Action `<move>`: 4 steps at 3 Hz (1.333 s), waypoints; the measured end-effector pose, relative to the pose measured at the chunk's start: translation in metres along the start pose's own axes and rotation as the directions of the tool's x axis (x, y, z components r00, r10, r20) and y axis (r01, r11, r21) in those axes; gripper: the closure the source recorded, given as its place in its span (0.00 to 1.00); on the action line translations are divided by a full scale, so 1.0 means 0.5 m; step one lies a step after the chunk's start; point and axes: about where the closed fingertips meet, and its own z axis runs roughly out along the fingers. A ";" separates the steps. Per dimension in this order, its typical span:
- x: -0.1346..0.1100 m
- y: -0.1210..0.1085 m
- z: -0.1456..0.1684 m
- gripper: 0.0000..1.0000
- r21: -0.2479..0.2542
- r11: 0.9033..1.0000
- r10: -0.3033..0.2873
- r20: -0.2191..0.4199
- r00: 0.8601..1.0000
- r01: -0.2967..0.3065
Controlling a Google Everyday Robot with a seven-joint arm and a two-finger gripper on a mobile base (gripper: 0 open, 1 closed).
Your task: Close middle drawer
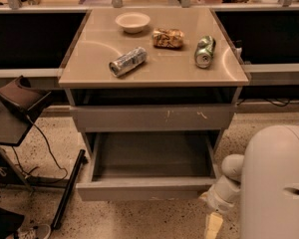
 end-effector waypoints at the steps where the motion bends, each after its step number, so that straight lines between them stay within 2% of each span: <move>1: -0.017 -0.093 -0.046 0.00 0.170 0.985 0.007 0.194 0.981 -0.041; 2: -0.018 -0.092 -0.046 0.00 0.170 0.985 0.007 0.195 0.981 -0.041; 3: -0.039 -0.146 -0.092 0.00 0.226 0.972 -0.009 0.291 0.957 -0.060; 4: -0.067 -0.183 -0.119 0.00 0.250 0.966 -0.024 0.358 0.933 -0.071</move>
Offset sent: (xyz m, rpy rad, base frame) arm 0.1414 -0.1338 0.0861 0.4715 -0.6221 -0.7151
